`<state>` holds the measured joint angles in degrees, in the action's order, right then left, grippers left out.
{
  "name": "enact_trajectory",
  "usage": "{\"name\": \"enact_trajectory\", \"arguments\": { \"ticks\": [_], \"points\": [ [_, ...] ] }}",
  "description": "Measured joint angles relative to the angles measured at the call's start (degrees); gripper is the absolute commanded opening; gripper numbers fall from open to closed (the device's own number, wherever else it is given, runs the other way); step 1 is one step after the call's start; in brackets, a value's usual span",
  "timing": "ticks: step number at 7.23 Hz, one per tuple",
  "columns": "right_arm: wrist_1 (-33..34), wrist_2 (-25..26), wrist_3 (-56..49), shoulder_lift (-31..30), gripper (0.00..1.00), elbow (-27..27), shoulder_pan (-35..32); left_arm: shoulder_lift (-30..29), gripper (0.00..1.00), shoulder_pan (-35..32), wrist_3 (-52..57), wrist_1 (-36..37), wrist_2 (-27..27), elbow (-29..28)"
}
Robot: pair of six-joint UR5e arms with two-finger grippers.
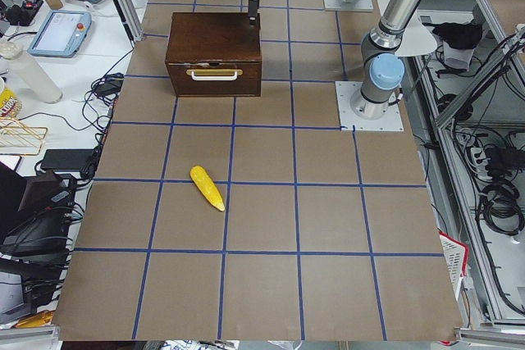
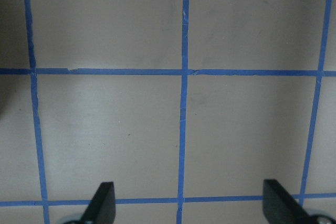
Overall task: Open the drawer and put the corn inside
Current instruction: 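Move the left gripper back from the cabinet top toward the drawer side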
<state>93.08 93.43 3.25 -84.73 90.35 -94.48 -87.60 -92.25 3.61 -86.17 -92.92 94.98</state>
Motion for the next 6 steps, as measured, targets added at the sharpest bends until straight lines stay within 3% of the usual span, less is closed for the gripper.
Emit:
{"name": "enact_trajectory", "arguments": {
  "ticks": [6],
  "points": [
    [0.0,0.0,0.0,0.0,1.0,0.0,0.0,-0.88,1.0,1.37,0.1,1.32,1.81,-0.62]
  ]
}}
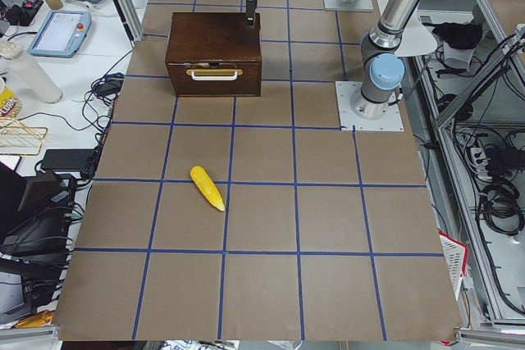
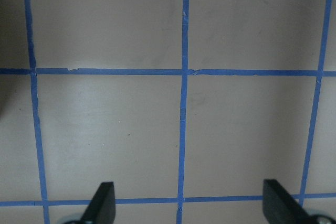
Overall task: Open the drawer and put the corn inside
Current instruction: 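Move the left gripper back from the cabinet top toward the drawer side, then lower the left gripper beside the cabinet toward the white drawer handle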
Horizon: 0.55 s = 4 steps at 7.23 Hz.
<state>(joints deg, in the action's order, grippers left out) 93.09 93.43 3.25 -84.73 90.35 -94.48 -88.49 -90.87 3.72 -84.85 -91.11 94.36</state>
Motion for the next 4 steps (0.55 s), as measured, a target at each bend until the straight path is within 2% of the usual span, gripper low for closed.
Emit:
{"name": "enact_trajectory", "arguments": {
  "ticks": [2,4],
  "points": [
    [-0.01,0.0,0.0,0.0,1.0,0.0,0.0,-0.51,1.0,2.6,-0.05,0.46,2.87,0.15],
    [0.02,0.0,0.0,0.01,1.0,0.0,0.0,-0.57,1.0,3.9,0.07,0.55,1.44,0.37]
  ]
}}
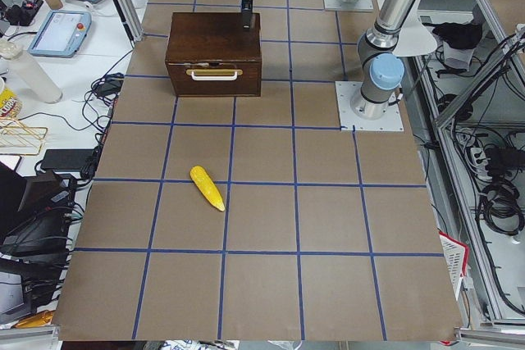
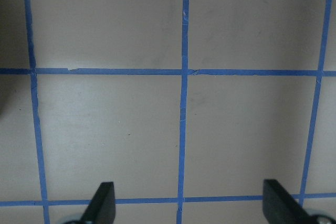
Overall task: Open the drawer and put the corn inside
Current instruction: 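Lower the left gripper beside the cabinet toward the white drawer handle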
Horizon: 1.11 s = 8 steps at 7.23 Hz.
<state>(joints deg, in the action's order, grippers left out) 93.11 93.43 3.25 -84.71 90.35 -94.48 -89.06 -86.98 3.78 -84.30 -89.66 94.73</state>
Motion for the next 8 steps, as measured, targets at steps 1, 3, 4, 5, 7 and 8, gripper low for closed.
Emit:
{"name": "enact_trajectory", "arguments": {
  "ticks": [1,3,4,5,7,8],
  "points": [
    [-0.01,0.0,0.0,0.01,1.0,0.0,0.0,-0.03,1.0,0.68,0.57,0.01,-0.32,-0.23],
    [-0.03,0.0,0.0,0.0,1.0,0.0,0.0,-0.29,1.0,4.34,4.33,-0.16,-0.2,-1.38],
    [-0.02,0.02,0.0,0.0,1.0,0.0,0.0,-0.49,1.0,6.61,6.64,-0.41,-0.18,-2.19],
    [0.0,0.06,0.0,-0.01,1.0,0.0,0.0,-0.77,1.0,8.89,9.41,-0.53,-0.09,-2.69],
    [0.01,0.09,0.0,-0.01,1.0,0.0,0.0,-1.95,1.0,14.53,18.71,-0.33,2.84,-3.02],
    [-0.01,0.09,0.0,-0.01,1.0,0.0,0.0,-2.85,1.0,17.51,22.99,-0.21,4.41,-3.02]
  ]
}}
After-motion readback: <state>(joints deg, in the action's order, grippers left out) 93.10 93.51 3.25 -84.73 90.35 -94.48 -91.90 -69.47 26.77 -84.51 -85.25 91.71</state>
